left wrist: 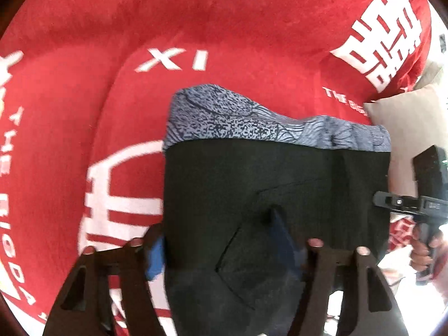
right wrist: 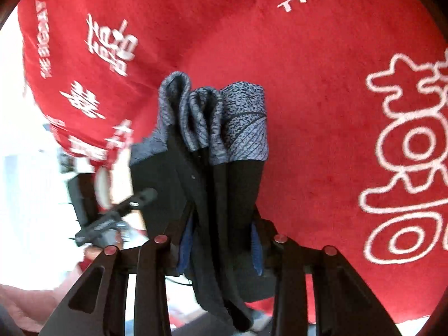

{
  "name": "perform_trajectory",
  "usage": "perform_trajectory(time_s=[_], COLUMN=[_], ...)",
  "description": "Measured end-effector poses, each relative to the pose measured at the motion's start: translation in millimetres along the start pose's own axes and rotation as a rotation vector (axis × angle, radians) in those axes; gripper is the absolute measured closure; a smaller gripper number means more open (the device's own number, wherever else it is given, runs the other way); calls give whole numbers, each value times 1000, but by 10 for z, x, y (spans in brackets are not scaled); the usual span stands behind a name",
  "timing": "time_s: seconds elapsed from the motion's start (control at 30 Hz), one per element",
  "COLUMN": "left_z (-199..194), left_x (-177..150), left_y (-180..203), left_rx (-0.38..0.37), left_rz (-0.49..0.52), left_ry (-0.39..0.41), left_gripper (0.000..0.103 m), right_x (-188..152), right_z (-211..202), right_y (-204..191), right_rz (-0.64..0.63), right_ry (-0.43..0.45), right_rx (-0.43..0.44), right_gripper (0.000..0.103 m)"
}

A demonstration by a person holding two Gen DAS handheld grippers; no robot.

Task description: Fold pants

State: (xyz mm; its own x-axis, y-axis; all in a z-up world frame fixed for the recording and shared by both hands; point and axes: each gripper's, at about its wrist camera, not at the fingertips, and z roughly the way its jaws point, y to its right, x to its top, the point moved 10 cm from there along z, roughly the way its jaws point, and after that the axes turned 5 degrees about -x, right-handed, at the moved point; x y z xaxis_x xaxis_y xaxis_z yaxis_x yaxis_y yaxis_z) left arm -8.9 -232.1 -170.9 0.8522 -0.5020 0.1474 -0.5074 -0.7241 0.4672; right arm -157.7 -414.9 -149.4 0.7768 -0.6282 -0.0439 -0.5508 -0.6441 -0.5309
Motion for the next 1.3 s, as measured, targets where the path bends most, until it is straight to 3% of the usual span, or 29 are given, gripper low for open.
perform_trajectory(time_s=[0.2,0.3,0.43,0.53,0.63,0.9,1.0,1.07,1.1,1.3], left_z=[-78,-75,-62,-158,-285,-524,-606,-690,-726,-927], left_x=[-24,-70,-100,-143,-262,-720,-882,-941,-964,-1017], left_y=[-77,-162,-209,-187,-143,-62,17,119,162,363], left_rx=[70,122,133,199,235,325,336,326,322,318], left_rz=[13,7,-34,-1,33,47,54,64,71,96], left_ry=[30,54,54,54,39,-13,-32,-32,-33,-25], left_gripper=[20,8,8,8,8,8,8,6,0,0], right_x=[4,22,29,-13,-147,-616,-766,-847,-879,-977], right_z=[29,49,69,-10,-149,-428,-511,-536,-551,-647], right_y=[76,100,109,102,102,237,138,20,-41,-406], right_rz=[-81,-150,-75,-79,-93,24,39,36,25,-40], right_ry=[53,98,104,108,115,134,162,170,175,191], right_rx=[-248,-378,-383,-427,-494,-560,-543,-524,-532,-604], right_gripper=[47,31,28,26,26,21,16,4,0,0])
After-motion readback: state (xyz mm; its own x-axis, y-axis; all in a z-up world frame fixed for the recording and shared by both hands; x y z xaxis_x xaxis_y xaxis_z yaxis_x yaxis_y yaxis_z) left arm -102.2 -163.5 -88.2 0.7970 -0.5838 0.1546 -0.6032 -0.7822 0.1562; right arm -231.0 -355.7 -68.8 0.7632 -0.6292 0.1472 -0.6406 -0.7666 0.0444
